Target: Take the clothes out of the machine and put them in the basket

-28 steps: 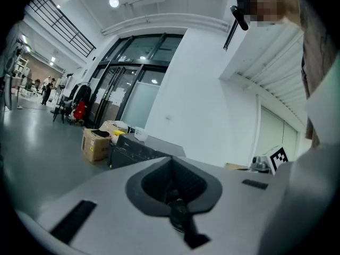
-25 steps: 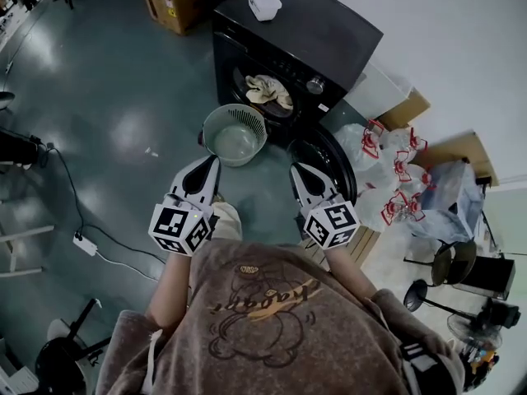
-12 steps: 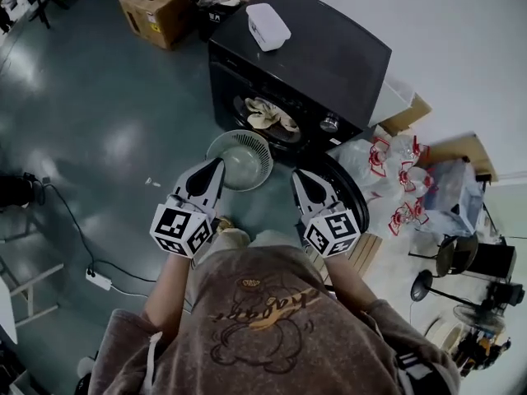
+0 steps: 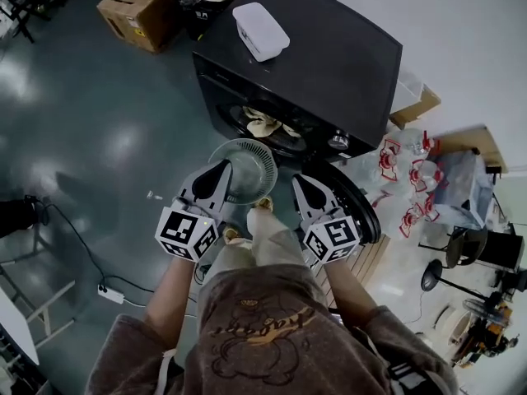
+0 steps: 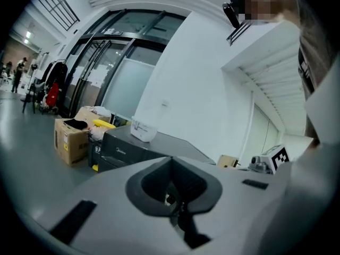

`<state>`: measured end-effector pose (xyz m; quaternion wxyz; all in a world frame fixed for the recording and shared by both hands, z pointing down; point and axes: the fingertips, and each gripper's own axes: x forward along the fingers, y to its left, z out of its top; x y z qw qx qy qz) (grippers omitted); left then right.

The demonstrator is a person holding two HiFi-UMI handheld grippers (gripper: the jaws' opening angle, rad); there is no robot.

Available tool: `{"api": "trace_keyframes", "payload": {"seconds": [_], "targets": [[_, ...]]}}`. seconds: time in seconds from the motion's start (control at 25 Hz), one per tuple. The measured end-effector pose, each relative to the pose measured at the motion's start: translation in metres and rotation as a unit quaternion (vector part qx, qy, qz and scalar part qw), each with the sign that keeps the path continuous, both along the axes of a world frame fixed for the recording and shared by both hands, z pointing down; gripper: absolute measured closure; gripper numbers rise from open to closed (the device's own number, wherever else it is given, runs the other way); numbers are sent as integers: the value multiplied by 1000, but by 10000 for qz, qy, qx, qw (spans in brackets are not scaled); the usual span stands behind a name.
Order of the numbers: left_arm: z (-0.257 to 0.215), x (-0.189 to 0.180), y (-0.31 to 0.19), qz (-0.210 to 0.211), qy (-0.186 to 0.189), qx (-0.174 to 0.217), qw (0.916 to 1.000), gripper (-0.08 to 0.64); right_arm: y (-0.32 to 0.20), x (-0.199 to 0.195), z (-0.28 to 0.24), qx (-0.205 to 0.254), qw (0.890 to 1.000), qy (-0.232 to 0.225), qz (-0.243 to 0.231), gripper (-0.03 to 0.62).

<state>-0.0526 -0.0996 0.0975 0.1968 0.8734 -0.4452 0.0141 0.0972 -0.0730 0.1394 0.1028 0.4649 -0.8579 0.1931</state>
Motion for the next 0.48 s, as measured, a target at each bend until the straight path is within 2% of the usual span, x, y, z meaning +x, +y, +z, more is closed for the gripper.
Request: {"api": "trace_keyframes", "payload": {"seconds": [0.28, 0.48], "targets": [[44, 11, -53, 59, -224, 9, 9997, 555, -59, 1, 53, -151, 9996, -205, 77, 595], [106, 20, -77, 378, -107, 3, 9992, 555, -86, 1, 104, 90, 9992, -116, 370, 595]]}}
